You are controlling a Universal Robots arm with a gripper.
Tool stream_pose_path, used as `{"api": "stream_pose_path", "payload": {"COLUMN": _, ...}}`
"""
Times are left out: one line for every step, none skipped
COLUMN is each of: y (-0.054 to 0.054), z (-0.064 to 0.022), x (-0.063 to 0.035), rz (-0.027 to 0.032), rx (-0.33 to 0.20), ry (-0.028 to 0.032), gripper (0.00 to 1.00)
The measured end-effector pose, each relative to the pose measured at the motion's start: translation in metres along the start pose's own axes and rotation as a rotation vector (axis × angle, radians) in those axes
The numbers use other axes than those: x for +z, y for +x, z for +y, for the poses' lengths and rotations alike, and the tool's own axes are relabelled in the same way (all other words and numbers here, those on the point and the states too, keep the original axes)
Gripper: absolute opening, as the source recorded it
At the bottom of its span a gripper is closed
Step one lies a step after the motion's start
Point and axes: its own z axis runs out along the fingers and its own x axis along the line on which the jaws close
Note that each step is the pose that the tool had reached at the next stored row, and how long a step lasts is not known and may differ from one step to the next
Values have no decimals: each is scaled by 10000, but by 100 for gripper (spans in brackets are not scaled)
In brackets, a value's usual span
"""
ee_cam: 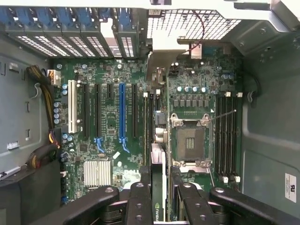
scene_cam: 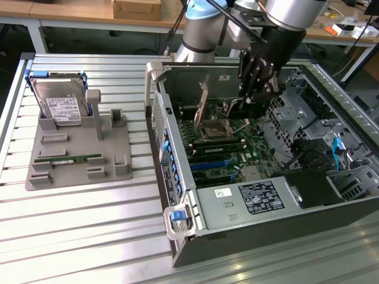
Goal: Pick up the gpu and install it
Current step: 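Insert the gpu into the slot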
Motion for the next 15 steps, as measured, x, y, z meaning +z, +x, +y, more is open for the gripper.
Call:
{"api": "stream_pose_path", "payload": {"y": 5, "z": 20, "x": 24, "rz": 0, "rx": 1, "ry": 0, "gripper": 27}}
{"api": "stream_pose_path", "payload": {"y": 14, "z": 53, "x": 53, "rz": 0, "rx": 8, "ry": 0, "gripper": 27}}
{"api": "stream_pose_path", "payload": {"y": 24, "z": 67, "x": 68, "rz": 2, "rx": 11, "ry": -1, "gripper": 27}}
{"api": "stream_pose_path", "payload": {"y": 38, "z": 75, "x": 82, "rz": 2, "rx": 16, "ry": -1, "gripper": 27}}
{"api": "stream_pose_path", "payload": {"y": 71, "z": 76, "x": 98, "rz": 0, "rx": 30, "ry": 0, "gripper": 27}}
{"api": "stream_pose_path", "payload": {"y": 90, "z": 77, "x": 107, "rz": 0, "rx": 37, "ry": 0, "gripper": 27}}
{"api": "stream_pose_path", "payload": {"y": 124, "z": 76, "x": 123, "rz": -1, "rx": 47, "ry": 1, "gripper": 27}}
{"api": "stream_pose_path", "payload": {"y": 158, "z": 76, "x": 138, "rz": -2, "rx": 56, "ry": 1, "gripper": 27}}
{"api": "stream_pose_path", "payload": {"y": 204, "z": 76, "x": 164, "rz": 3, "rx": 69, "ry": 1, "gripper": 27}}
{"api": "stream_pose_path", "payload": {"y": 234, "z": 77, "x": 186, "rz": 9, "rx": 81, "ry": 2, "gripper": 27}}
{"api": "stream_pose_path", "payload": {"y": 250, "z": 81, "x": 203, "rz": 12, "rx": 91, "ry": 3, "gripper": 27}}
{"api": "stream_pose_path", "payload": {"y": 269, "z": 87, "x": 223, "rz": 22, "rx": 99, "ry": 1, "gripper": 27}}
{"api": "stream_pose_path", "payload": {"y": 289, "z": 106, "x": 253, "rz": 23, "rx": 106, "ry": 2, "gripper": 27}}
{"api": "stream_pose_path", "payload": {"y": 302, "z": 132, "x": 280, "rz": 25, "rx": 106, "ry": 2, "gripper": 27}}
{"api": "stream_pose_path", "payload": {"y": 316, "z": 163, "x": 320, "rz": 29, "rx": 107, "ry": 2, "gripper": 27}}
